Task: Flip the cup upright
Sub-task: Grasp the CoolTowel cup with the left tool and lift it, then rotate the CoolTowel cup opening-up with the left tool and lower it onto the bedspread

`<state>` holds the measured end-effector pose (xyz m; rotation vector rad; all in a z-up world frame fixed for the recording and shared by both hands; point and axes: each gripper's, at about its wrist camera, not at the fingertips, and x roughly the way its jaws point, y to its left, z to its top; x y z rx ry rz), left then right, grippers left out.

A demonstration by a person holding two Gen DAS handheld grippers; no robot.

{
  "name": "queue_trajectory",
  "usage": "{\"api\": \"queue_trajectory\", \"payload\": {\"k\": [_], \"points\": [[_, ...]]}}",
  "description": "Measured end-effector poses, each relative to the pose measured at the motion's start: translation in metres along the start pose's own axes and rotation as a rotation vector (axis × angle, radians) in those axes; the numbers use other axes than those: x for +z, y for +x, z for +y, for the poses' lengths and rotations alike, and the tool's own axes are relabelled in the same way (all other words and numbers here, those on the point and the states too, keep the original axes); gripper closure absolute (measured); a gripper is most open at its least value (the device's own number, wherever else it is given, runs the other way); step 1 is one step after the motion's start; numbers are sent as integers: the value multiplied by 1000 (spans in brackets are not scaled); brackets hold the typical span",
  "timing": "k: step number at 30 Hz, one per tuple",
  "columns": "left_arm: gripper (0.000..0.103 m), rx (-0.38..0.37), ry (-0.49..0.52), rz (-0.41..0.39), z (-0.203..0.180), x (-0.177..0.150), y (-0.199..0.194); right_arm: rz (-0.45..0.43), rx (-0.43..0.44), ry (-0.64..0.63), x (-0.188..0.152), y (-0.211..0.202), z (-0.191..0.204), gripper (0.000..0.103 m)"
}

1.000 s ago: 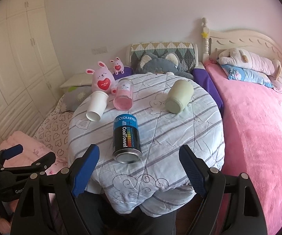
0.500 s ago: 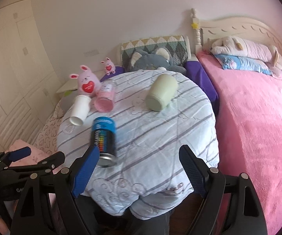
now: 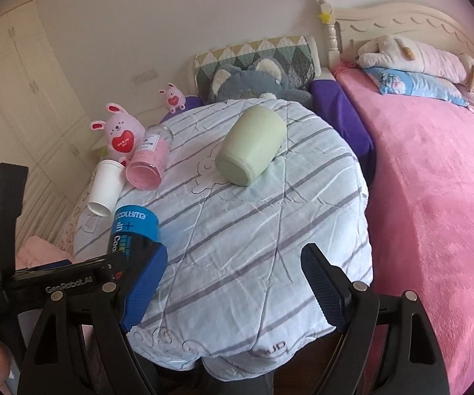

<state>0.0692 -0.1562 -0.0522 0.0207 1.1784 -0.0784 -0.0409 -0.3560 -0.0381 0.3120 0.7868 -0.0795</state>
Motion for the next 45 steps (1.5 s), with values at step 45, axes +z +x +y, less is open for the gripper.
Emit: {"api": "queue_trajectory", "payload": {"k": [45], "points": [[35, 22, 138, -609, 2, 18, 29, 101, -51, 7, 4, 38, -3, 18]]}}
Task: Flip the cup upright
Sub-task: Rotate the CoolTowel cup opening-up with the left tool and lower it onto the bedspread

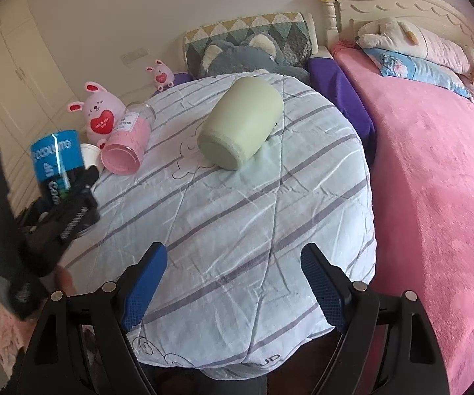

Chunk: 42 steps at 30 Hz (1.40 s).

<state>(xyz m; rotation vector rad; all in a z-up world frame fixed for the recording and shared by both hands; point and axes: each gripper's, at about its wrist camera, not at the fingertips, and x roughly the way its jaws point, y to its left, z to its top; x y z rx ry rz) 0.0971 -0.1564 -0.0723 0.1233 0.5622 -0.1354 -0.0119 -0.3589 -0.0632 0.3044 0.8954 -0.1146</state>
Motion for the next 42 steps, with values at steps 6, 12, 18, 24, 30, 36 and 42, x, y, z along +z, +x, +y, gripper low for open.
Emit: {"api": "queue_trajectory", "payload": {"k": [6, 12, 18, 24, 30, 36, 42], "points": [[35, -19, 35, 32, -1, -14, 0, 2, -26, 0, -3, -3, 7, 18], [35, -46, 32, 38, 3, -23, -8, 6, -32, -10, -8, -4, 21, 18], [35, -67, 30, 41, 8, -34, -19, 3, -39, -29, -14, -10, 35, 18], [34, -89, 36, 56, 11, -37, -29, -9, -52, -31, -21, -19, 44, 18], [13, -106, 47, 37, 15, -39, -40, -27, -58, -31, -32, -31, 54, 18], [8, -141, 54, 38, 22, -37, -52, -57, -63, -29, -40, -48, 63, 18], [4, -174, 67, 20, 34, -30, -80, -115, -70, -32, -46, -71, 73, 18]]}}
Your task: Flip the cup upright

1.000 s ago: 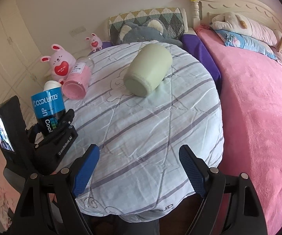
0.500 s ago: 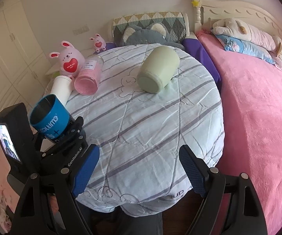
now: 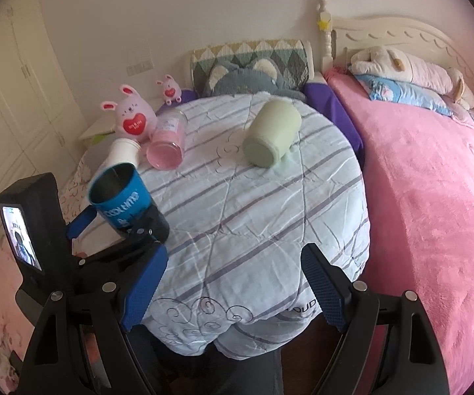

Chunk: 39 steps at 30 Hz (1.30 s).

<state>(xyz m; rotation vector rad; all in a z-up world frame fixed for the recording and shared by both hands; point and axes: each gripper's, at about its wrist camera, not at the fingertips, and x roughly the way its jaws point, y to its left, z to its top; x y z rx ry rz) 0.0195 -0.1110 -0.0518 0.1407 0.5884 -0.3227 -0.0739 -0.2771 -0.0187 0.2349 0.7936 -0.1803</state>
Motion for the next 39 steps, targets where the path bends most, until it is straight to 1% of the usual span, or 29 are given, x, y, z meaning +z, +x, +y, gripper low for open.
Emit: {"api": "queue_trajectory", "payload": {"k": [4, 6, 9, 11, 14, 19, 21, 30, 39], "points": [[3, 17, 17, 35, 11, 9, -28, -79, -3, 7, -1, -25, 7, 18], [3, 13, 8, 48, 23, 15, -49, -119, -7, 7, -1, -37, 11, 18], [0, 51, -6, 57, 42, 19, -79, -178, -14, 1, -4, -52, 18, 18], [0, 87, -1, 70, 52, 19, -93, -197, -8, -2, -6, -58, 23, 18], [0, 129, -4, 97, 65, 16, -111, -209, 0, -21, -9, -63, 33, 18], [0, 135, -48, 147, 81, 11, -133, -224, 21, -64, -16, -72, 51, 18], [0, 153, -60, 159, 86, 8, -141, -226, 29, -82, -19, -75, 57, 18], [0, 198, -76, 162, 95, 0, -160, -205, 47, -131, -30, -73, 75, 18], [0, 197, -81, 152, 97, 0, -165, -195, 43, -132, -30, -70, 76, 18]]}}
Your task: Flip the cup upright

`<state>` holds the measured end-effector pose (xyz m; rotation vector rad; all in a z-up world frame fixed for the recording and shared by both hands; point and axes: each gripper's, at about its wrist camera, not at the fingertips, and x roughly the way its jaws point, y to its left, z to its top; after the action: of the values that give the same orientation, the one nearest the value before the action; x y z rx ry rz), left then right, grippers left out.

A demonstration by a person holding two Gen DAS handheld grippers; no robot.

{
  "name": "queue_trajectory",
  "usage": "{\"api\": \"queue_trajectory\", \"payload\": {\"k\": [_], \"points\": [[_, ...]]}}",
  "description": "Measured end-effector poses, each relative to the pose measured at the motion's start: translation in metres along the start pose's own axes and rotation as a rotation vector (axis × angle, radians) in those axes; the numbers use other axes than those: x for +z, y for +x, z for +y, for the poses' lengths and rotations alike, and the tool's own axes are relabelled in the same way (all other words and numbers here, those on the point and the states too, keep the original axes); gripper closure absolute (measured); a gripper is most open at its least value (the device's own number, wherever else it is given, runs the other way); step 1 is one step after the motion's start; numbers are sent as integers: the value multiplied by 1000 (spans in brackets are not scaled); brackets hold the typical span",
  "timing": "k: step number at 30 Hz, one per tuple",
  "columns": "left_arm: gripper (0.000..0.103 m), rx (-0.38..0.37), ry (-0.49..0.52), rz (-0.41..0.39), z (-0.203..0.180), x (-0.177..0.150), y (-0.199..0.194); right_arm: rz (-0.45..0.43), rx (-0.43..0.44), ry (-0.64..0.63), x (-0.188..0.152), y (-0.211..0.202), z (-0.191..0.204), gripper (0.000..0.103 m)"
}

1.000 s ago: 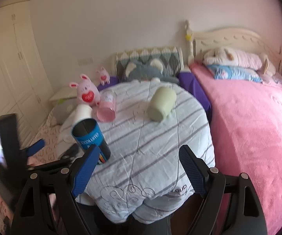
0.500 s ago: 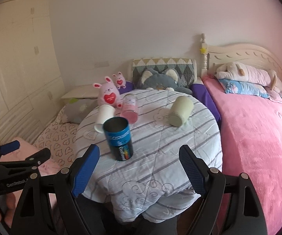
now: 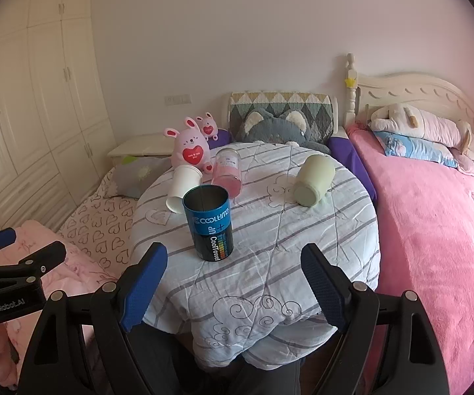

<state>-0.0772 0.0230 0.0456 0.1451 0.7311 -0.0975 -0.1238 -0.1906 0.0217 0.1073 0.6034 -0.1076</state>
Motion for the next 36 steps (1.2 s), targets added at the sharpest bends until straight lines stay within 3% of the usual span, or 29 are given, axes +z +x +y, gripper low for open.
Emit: {"api": "queue_trajectory", "payload": {"k": [36], "points": [[0, 26, 21, -11, -8, 8, 8, 46, 4, 24, -4, 22, -6, 18]]}}
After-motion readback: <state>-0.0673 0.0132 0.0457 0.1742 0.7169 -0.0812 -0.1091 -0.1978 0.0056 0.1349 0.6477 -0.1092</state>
